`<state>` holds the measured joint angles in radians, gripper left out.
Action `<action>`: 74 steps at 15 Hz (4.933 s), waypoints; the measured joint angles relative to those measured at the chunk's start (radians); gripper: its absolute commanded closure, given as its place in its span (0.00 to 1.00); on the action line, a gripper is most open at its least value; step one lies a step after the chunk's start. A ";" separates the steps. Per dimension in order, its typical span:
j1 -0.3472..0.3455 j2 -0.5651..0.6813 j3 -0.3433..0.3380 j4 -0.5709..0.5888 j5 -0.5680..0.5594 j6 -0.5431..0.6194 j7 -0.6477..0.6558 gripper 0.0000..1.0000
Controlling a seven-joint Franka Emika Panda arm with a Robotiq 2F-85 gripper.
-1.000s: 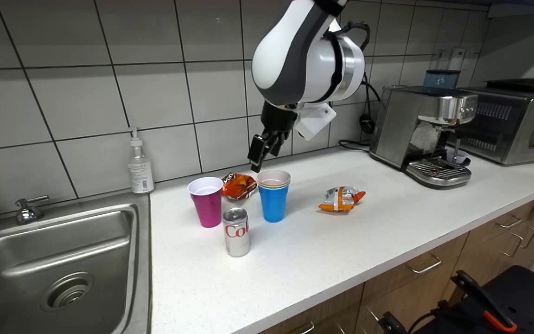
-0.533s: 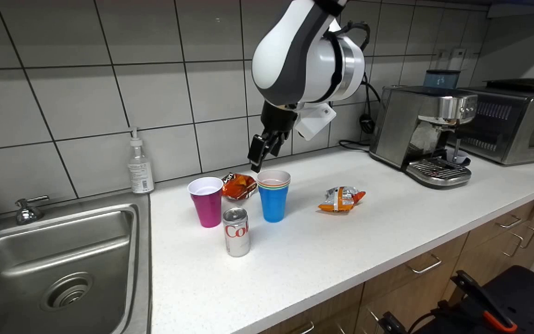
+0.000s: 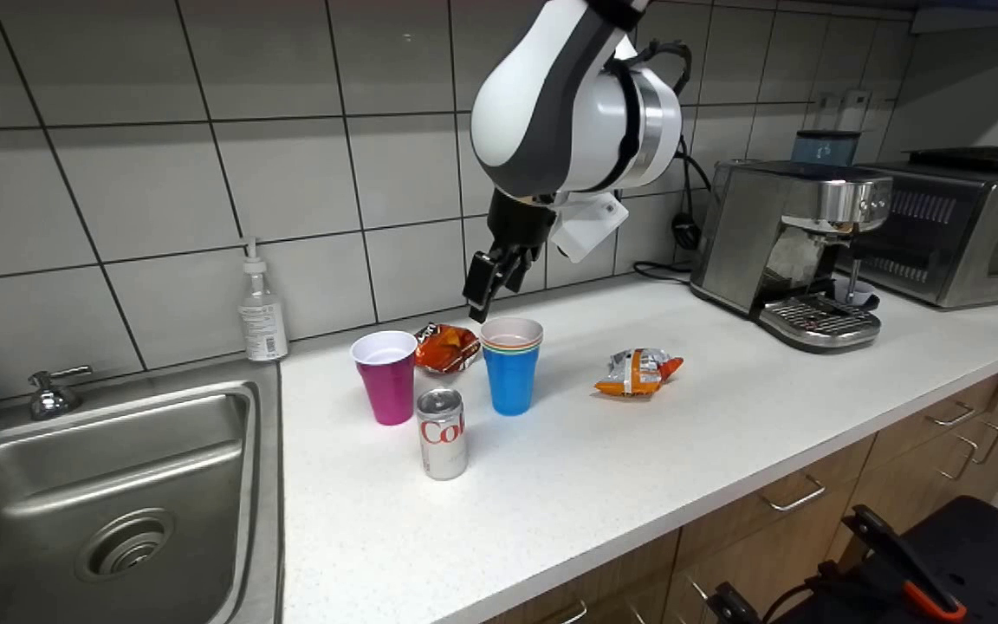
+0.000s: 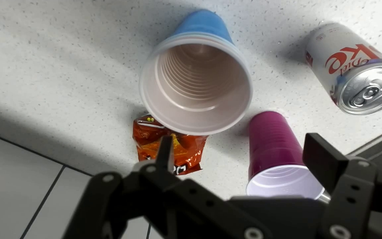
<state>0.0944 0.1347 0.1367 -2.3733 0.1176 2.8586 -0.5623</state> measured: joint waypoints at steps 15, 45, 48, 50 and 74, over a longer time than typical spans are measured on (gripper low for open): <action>0.026 0.050 -0.002 0.092 -0.167 -0.020 0.250 0.00; 0.242 0.411 -0.110 0.511 -0.384 -0.196 0.582 0.00; 0.253 0.427 -0.113 0.528 -0.386 -0.203 0.596 0.00; 0.256 0.432 -0.116 0.533 -0.386 -0.207 0.601 0.00; 0.264 0.441 -0.120 0.543 -0.386 -0.219 0.631 0.99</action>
<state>0.3587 0.5755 0.0171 -1.8302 -0.2682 2.6397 0.0688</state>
